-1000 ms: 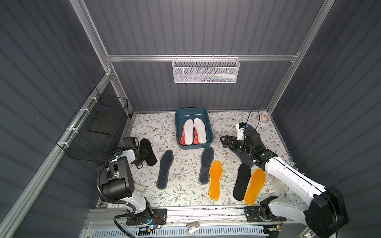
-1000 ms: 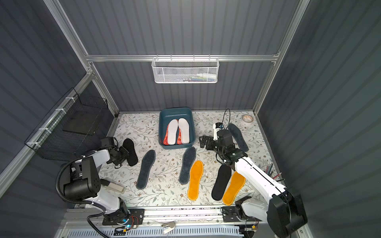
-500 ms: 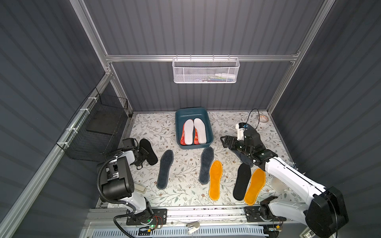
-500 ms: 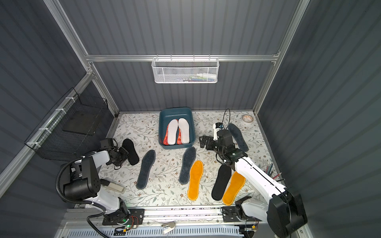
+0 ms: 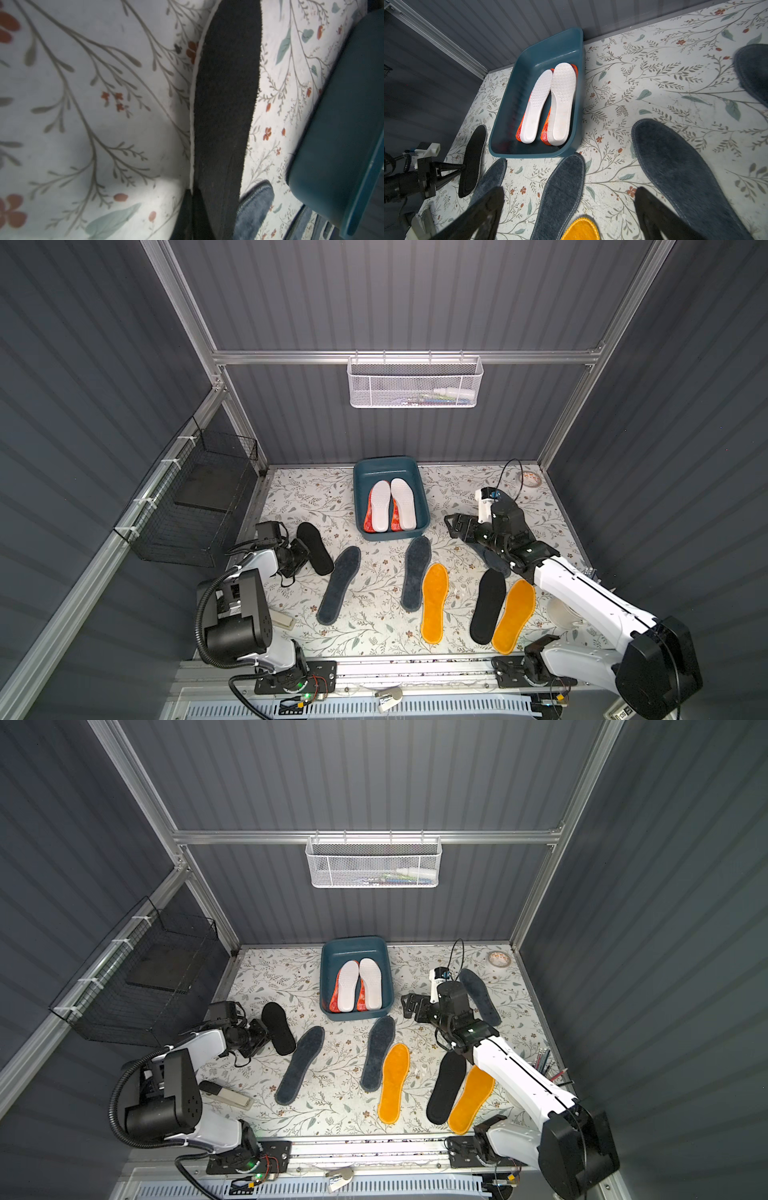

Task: Put the insoles into the storage box
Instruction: Pick up the insole from the center of the board.

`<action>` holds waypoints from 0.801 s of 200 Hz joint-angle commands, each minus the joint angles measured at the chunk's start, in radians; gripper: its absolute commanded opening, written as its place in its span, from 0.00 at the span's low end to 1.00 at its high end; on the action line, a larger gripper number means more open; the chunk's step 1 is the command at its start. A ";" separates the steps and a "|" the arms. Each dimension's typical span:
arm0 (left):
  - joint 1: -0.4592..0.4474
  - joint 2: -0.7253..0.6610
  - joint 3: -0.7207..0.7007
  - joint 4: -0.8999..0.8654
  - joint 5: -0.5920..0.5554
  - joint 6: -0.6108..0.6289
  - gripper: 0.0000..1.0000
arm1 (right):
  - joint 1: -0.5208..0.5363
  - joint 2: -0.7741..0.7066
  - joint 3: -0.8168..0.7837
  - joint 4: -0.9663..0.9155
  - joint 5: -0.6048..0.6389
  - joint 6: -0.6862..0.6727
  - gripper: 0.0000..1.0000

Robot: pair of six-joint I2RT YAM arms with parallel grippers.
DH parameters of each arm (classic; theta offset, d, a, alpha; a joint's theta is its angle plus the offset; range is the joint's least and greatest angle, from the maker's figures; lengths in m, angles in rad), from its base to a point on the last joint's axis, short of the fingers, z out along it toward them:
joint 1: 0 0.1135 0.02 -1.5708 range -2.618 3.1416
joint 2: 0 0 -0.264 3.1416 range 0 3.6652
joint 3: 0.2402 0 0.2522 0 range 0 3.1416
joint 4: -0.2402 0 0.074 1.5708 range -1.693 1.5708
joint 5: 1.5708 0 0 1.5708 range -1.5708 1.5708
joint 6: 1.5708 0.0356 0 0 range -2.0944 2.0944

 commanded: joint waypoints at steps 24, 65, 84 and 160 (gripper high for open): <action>-0.060 -0.094 0.059 -0.037 0.047 0.045 0.00 | -0.002 -0.008 0.011 -0.022 0.005 0.009 0.99; -0.086 -0.166 0.093 -0.010 0.122 0.076 0.00 | -0.001 -0.013 0.018 -0.027 0.001 0.009 0.99; -0.108 -0.220 0.083 0.031 0.179 0.091 0.00 | 0.000 -0.014 0.020 -0.027 -0.012 0.013 0.99; -0.198 -0.423 -0.005 0.239 0.393 0.085 0.00 | 0.000 0.022 0.058 0.036 -0.194 0.047 0.99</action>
